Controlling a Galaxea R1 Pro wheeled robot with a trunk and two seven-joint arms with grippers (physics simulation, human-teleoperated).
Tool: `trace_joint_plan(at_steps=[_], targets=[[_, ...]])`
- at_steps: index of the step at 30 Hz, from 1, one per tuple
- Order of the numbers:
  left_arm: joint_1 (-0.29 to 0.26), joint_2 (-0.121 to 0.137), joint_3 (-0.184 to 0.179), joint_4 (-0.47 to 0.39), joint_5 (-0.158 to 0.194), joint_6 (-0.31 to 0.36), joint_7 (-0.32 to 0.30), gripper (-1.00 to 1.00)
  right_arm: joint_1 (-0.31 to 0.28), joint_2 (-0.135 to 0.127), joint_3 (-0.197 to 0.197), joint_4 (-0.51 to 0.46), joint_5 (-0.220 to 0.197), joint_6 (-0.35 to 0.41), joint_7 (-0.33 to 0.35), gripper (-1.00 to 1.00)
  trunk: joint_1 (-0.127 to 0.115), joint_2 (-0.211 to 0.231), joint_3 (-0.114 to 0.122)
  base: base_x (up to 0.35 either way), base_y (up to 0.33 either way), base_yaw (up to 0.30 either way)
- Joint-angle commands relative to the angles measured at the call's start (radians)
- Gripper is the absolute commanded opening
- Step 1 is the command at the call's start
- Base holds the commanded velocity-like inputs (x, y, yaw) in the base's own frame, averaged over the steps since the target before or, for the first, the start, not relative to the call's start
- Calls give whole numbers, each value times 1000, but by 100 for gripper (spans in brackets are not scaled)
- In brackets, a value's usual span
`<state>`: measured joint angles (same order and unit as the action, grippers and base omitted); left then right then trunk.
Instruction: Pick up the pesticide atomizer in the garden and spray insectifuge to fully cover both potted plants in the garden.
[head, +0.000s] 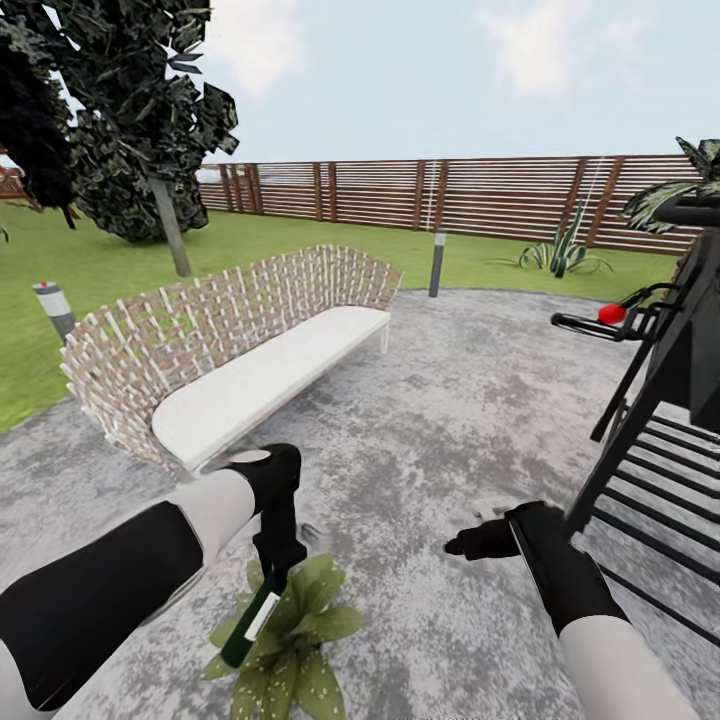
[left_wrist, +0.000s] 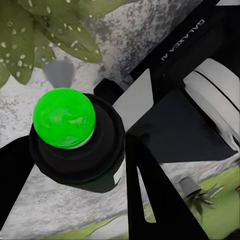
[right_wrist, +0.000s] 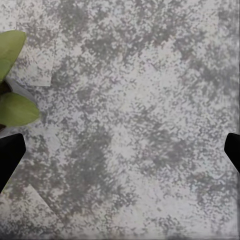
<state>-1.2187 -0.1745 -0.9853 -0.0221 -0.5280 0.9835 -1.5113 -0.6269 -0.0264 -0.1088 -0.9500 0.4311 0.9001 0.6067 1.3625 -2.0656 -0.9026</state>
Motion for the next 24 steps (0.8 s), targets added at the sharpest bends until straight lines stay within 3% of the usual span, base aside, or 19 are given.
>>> trace_joint_plan(at_steps=[1, 3, 6, 9, 24], targets=[[1, 0, 2, -1, -10, 10, -9, -100, -1, 0, -2, -1, 11, 2, 10, 100, 0, 0, -1, 0, 0, -153], [4, 0, -9, -1, -10, 10, -9, -100, -1, 0, -2, -1, 11, 2, 10, 100, 0, 0, -1, 0, 0, -64], [5, 0, -70, -1, -10, 10, -9, -100, -1, 0, -2, -1, 11, 2, 10, 100, 0, 0, -1, 0, 0, -13], [5, 0, -94, -1, -10, 10, -10, -100, -1, 0, -2, -1, 11, 2, 10, 100, 0, 0, -1, 0, 0, -3], [10, 0, -104, -2, -10, 9, -10, -100, -1, 0, -2, -1, 11, 2, 10, 100, 0, 0, -1, 0, 0, 0]])
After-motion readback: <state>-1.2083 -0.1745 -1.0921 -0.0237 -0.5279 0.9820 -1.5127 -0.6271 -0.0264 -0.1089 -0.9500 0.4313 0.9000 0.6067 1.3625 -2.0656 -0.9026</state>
